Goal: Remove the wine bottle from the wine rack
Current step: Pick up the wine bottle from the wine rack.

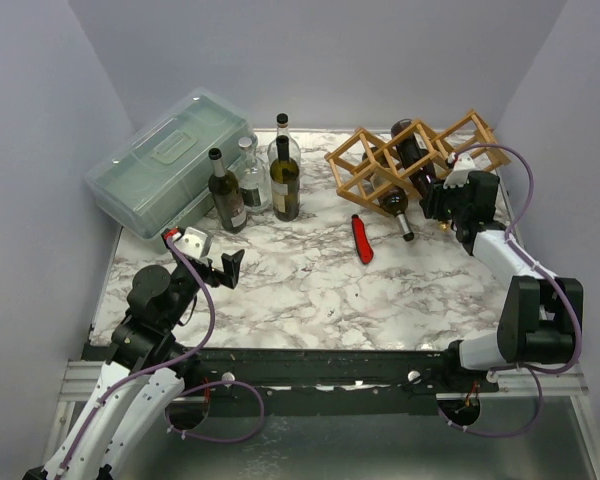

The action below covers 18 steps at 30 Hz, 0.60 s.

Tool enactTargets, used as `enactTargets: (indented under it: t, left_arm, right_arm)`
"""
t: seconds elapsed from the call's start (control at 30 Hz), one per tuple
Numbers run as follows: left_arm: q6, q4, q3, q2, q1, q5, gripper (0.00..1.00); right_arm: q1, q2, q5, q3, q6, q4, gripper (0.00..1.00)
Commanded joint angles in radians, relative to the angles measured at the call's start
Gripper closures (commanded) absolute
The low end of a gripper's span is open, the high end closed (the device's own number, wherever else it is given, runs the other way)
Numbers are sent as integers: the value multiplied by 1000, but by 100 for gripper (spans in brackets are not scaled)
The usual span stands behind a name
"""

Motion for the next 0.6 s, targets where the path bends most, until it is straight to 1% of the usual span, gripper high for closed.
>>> enactTargets:
  t: [0.0, 0.1, 0.27, 0.33, 0.57]
  left_arm:
    - [5, 17, -9, -12, 7, 15, 1]
    - [6, 17, -10, -10, 7, 16, 1]
    - [6, 17, -10, -9, 7, 15, 1]
    - [6, 17, -10, -10, 7, 16, 1]
    - [6, 16, -10, -10, 7, 16, 1]
  right_arm:
    - [0, 31, -2, 12, -1, -27, 52]
    - [-1, 31, 1, 11, -3, -25, 49]
    - [0, 31, 1, 10, -5, -24, 48]
    - [0, 32, 0, 9, -7, -25, 45]
    - [0, 51, -3, 16, -18, -26, 45]
